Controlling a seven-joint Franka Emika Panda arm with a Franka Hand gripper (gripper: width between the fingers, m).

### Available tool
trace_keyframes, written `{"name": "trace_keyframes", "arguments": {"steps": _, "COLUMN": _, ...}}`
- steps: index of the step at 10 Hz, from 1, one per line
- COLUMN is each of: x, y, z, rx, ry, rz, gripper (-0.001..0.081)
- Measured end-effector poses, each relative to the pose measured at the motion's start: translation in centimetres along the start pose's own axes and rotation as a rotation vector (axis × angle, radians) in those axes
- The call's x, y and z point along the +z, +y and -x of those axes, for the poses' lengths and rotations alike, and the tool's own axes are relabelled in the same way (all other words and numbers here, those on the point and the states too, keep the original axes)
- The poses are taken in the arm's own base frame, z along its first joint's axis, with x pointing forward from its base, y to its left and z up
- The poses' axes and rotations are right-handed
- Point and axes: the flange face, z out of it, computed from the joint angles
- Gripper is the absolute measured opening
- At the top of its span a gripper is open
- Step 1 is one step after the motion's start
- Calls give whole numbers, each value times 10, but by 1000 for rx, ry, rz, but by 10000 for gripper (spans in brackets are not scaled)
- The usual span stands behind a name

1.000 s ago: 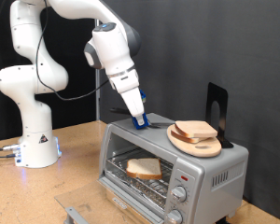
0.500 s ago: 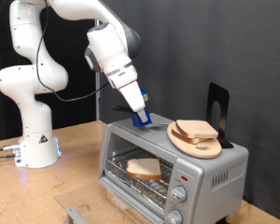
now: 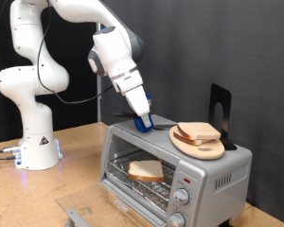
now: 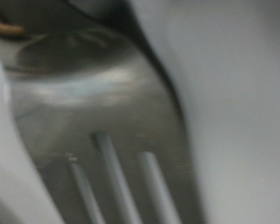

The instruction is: Make a piece of toast with the oven

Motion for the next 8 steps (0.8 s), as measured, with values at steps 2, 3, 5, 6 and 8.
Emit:
{"name": "trace_keyframes", "arguments": {"steps": 2, "x": 5, "y": -15, "z": -1, "rx": -21, "ry": 20, "rz": 11, "gripper": 808}}
{"name": "trace_keyframes", "arguments": {"steps": 3, "x": 5, "y": -21, "z": 0, "rx": -28, "ry": 26, "rz": 8, "gripper": 808}}
{"name": "trace_keyframes", "arguments": {"steps": 5, "x": 5, "y": -32, "z": 0, "rx": -26, "ry": 55, "rz": -1, "gripper": 808}}
{"name": "trace_keyframes", "arguments": {"steps": 6, "x": 5, "y": -35, "z": 0, "rx": -24, "ry": 65, "rz": -8, "gripper": 808}}
{"name": "trace_keyframes", "arguments": {"steps": 8, "x": 0, "y": -37, "z": -1, "rx": -7, "ry": 103, "rz": -24, "gripper": 808}}
